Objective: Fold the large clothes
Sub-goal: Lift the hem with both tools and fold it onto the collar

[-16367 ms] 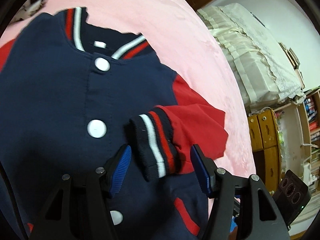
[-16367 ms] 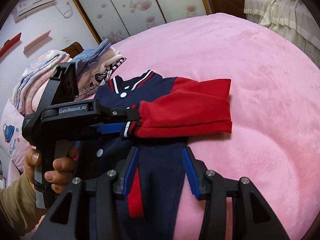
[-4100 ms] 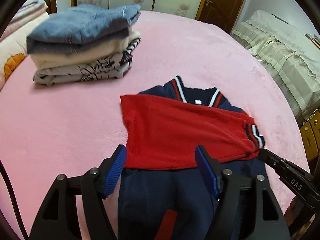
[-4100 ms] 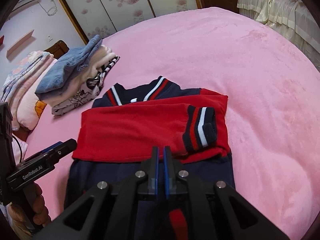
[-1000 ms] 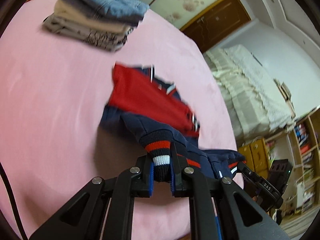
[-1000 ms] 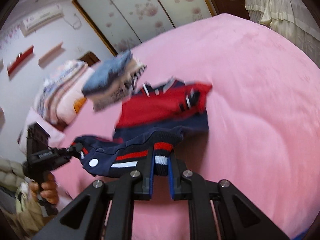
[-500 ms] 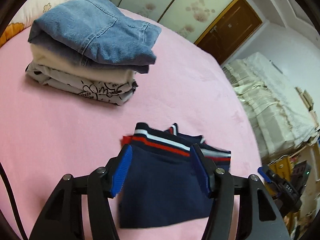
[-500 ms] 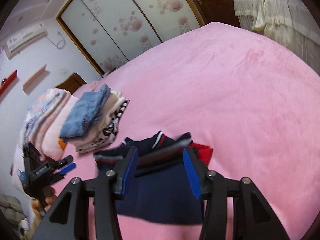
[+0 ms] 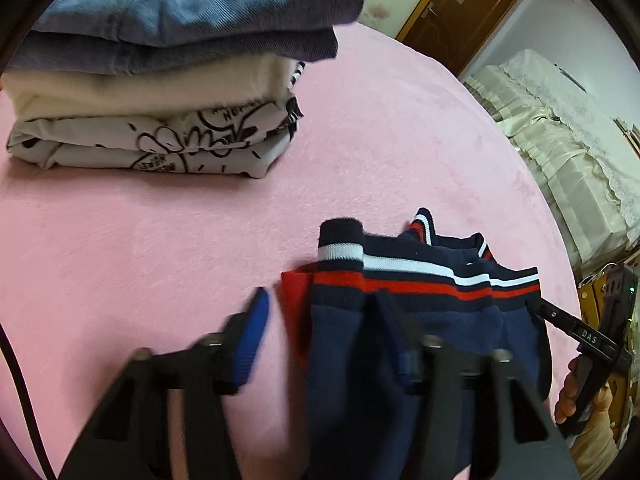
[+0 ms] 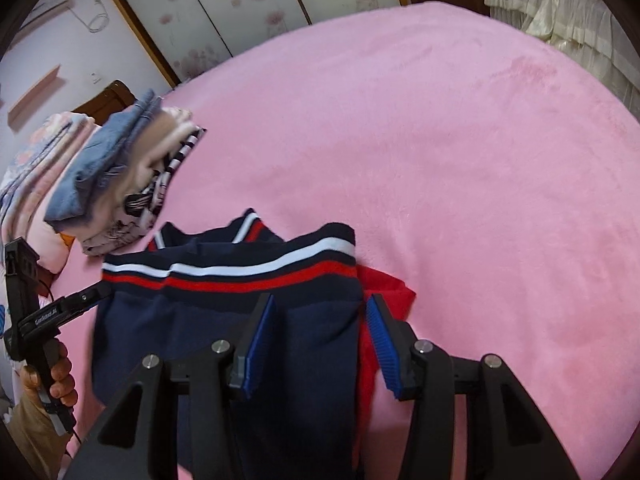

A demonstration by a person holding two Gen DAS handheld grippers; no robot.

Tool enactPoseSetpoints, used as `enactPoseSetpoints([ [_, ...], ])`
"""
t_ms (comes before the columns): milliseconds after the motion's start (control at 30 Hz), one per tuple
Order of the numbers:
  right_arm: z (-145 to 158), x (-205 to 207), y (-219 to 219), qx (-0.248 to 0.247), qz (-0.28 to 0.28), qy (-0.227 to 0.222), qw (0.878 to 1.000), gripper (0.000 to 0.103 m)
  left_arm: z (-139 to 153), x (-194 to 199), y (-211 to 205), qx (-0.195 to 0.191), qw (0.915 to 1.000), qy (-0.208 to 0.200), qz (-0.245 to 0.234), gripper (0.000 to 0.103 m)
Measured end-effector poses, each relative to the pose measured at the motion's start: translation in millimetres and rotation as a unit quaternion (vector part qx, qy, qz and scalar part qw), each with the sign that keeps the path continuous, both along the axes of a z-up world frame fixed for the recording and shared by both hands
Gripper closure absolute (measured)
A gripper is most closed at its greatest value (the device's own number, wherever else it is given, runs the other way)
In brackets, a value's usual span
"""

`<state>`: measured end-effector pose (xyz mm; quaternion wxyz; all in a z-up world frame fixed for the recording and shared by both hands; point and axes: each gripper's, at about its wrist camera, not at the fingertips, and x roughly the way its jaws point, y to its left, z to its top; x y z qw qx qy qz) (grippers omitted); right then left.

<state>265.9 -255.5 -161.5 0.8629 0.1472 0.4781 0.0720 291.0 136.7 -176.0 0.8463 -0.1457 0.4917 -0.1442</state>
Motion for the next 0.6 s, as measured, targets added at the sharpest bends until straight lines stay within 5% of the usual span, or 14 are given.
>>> enactPoseSetpoints([
  [67,-3,1,1,0.005,-0.001,-0.004,1.000,0.061,1,2,-5,0.002,1.0000,-0.001,-0.004,0.090],
  [133,-2,1,2,-0.007,0.000,-0.009,1.000,0.092,8,0,-13,0.026,0.9994,-0.020,0.000,0.093],
  [300,25,-8,-3,-0.016,-0.019,-0.081,0.996,0.092,27,-5,-28,0.072,0.9952,-0.066,0.005,0.094],
  [467,-23,11,-4,-0.037,-0.033,-0.004,0.999,0.091,-12,12,-34,0.104,0.9943,-0.019,0.007,0.093],
  [600,-10,3,-8,-0.025,-0.050,0.000,0.998,0.079,1,9,-32,0.099,0.9949,-0.018,0.011,0.087],
])
